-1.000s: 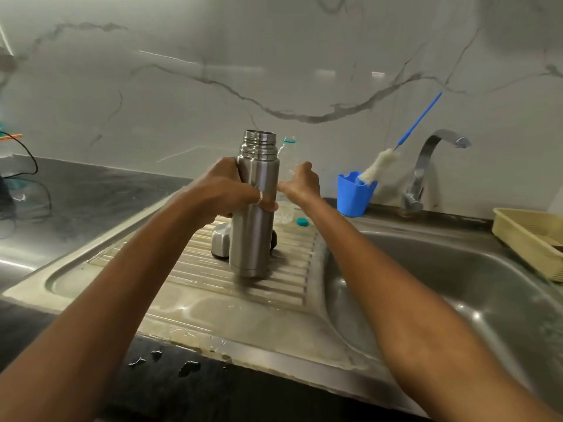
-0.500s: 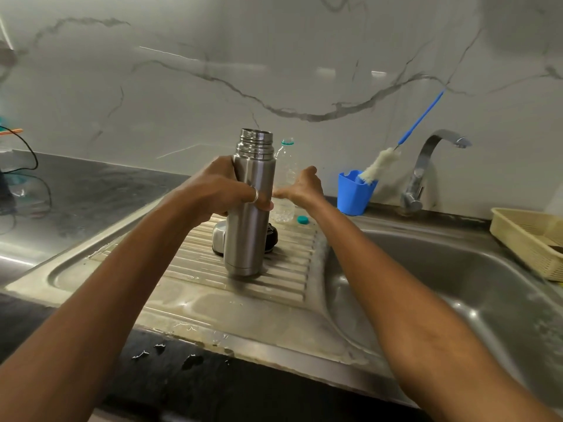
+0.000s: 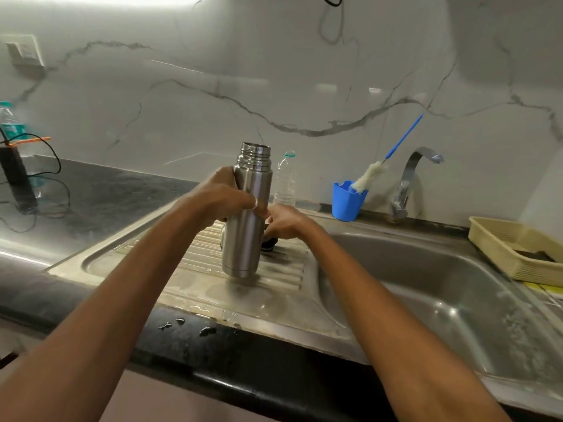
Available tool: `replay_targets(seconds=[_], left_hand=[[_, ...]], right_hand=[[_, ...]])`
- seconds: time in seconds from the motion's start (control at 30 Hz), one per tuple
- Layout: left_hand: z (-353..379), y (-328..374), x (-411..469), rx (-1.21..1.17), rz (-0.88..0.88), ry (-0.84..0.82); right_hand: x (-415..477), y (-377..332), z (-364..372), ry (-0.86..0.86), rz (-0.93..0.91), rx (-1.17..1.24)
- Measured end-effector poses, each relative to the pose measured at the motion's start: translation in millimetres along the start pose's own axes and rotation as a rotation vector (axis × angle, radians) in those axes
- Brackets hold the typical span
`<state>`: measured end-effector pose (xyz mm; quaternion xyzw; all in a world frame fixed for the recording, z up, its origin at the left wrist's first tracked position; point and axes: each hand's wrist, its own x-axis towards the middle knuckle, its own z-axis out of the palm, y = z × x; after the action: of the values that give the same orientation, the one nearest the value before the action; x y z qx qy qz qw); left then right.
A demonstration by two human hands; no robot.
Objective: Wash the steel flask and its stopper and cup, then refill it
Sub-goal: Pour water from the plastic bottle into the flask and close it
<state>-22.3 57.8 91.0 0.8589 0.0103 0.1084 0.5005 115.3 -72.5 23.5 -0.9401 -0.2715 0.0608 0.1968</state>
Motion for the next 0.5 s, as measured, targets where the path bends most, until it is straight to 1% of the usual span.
replay_targets(seconds=[0.1,0.23,0.37,0.5], left_hand=[[1,-1,1,0.004,0.004,0.011],[7,0,3,0.0,0.004,0.036],[27,7,6,-0.007,-0.004,0.037],[70,14,19,-0.029,-0.004,0.056]], right_hand=[[-7,-1,13,0.044,-0.025,-0.041],[-19,8,5,0.165,-0.001,0.05],[-49,22,-45,0.29,0.017,0.115],[-87,34,-110,0.402,0.023,0.135]])
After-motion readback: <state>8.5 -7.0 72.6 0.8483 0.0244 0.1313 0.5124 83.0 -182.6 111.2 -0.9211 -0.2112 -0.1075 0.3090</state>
